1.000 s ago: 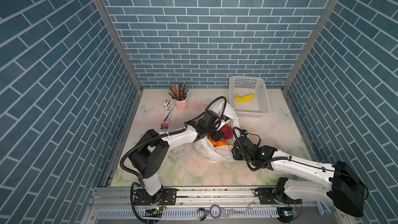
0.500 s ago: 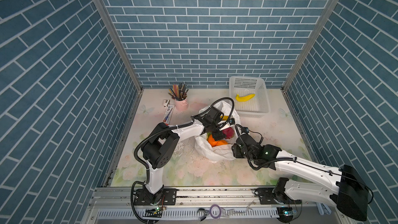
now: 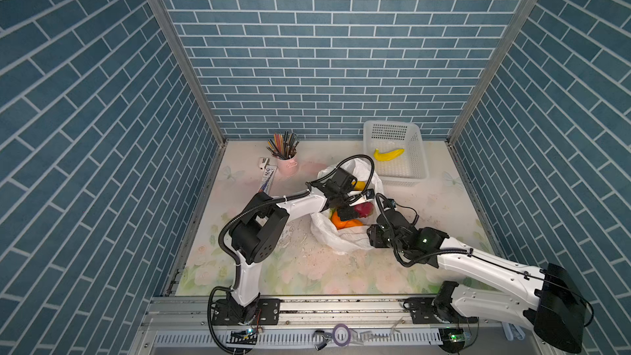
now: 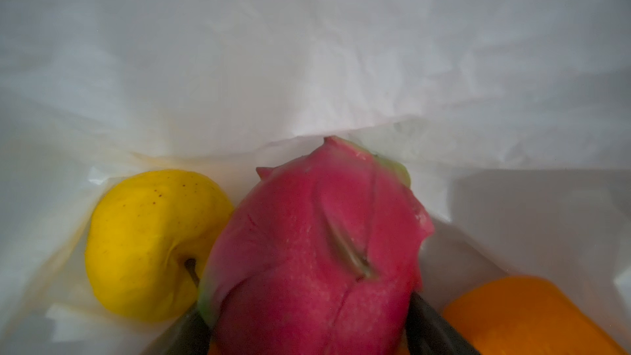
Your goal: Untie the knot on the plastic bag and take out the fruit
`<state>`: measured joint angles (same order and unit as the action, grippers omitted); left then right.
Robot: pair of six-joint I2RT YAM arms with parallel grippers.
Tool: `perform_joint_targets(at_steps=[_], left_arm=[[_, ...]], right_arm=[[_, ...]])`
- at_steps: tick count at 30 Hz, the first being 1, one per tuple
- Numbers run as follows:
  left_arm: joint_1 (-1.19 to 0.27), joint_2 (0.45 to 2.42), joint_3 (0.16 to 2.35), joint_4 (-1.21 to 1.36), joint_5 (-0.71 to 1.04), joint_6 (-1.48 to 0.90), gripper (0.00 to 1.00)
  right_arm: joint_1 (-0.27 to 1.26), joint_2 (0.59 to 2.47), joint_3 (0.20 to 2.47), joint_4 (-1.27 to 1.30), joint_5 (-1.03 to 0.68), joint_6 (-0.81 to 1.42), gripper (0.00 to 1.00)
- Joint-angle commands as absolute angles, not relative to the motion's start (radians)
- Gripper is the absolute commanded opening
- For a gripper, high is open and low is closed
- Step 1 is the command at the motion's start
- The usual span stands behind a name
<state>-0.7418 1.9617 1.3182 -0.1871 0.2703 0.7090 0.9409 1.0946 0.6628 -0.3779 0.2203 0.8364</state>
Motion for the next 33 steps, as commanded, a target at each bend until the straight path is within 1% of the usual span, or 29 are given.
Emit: perform_joint_targets(at_steps=[1, 8, 12, 14, 17, 22, 29, 33], left_arm=[[-0.742, 2.005, 1.268, -0.254, 0.245, 0.772, 0.86], [-0.758, 2.028, 1.267, -0.226, 0.159, 0.780, 0.86], [-0.758, 1.993, 1.243, -0.191, 0.164, 0.763, 0.74], [-0.759, 1.957, 1.214, -0.155, 0.188, 0.750, 0.72], [-0.758, 1.915, 1.188, -0.125, 0.206, 0.724, 0.65], [-0.758, 1.841, 1.134, -0.060, 0.212, 0.670, 0.64], [-0.760, 1.705, 1.036, 0.052, 0.234, 0.620, 0.57], [-0.767, 1.649, 0.992, 0.088, 0.231, 0.615, 0.55]], right_arm=[[0.936, 1.085, 0.686, -0.382, 0.216, 0.832, 0.57], [0.936, 1.064, 0.684, -0.392, 0.221, 0.858, 0.57], [0.936, 1.038, 0.679, -0.390, 0.241, 0.877, 0.57], [0.936, 1.026, 0.677, -0.388, 0.253, 0.883, 0.57], [0.931, 1.014, 0.677, -0.388, 0.261, 0.891, 0.58], [0.921, 1.006, 0.681, -0.372, 0.266, 0.904, 0.59], [0.871, 1.020, 0.705, -0.340, 0.321, 0.934, 0.61], [0.824, 1.029, 0.718, -0.283, 0.288, 0.906, 0.63]])
